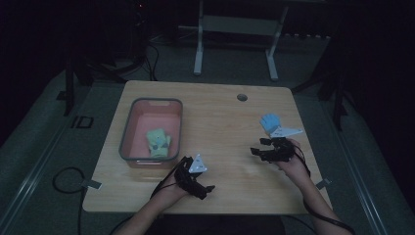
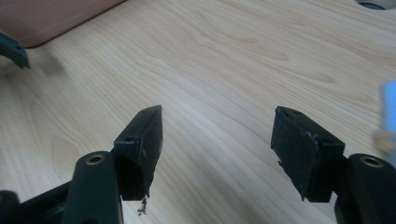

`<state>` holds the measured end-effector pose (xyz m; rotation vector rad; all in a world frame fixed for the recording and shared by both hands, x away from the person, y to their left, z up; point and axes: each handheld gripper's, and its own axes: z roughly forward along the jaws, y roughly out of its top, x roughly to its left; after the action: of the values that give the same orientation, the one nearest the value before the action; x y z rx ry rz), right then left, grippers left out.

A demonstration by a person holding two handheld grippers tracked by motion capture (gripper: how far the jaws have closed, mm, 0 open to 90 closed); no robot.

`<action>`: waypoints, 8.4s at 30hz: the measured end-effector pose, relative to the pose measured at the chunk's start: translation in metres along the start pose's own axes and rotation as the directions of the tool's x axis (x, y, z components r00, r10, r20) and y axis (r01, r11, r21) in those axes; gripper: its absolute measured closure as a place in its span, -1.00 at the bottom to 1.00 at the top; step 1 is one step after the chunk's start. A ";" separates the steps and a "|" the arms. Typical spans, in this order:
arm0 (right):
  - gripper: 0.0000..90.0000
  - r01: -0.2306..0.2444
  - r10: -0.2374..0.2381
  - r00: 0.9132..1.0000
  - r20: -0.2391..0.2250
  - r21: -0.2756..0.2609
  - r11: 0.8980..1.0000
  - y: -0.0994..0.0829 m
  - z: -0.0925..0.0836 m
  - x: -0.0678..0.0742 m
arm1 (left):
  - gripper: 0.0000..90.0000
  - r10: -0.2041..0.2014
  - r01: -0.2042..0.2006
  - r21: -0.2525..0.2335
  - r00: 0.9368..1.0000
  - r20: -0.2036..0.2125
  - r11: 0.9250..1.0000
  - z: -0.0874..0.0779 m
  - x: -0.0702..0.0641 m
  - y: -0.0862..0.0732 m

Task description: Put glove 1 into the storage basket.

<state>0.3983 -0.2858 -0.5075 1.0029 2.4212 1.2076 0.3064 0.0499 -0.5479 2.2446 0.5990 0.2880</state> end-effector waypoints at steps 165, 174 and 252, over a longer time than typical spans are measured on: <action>0.29 -0.082 0.040 0.973 0.226 0.180 0.980 -0.078 -0.058 -0.066 | -0.97 0.020 -0.023 -0.086 0.999 -0.036 0.996 -0.008 -0.007 -0.016; 0.83 -0.106 0.065 0.970 0.232 0.167 0.980 -0.081 -0.055 -0.060 | -0.97 0.023 -0.026 -0.088 0.999 -0.032 0.996 -0.008 -0.007 -0.017; 0.23 -0.227 0.201 0.937 0.286 0.060 0.972 -0.020 -0.011 -0.007 | -0.97 0.030 -0.033 -0.101 0.999 -0.029 0.994 -0.010 -0.009 -0.015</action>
<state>0.3887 -0.3053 -0.5166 1.3938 2.2076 0.9473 0.2898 0.0603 -0.5529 2.1569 0.5522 0.3580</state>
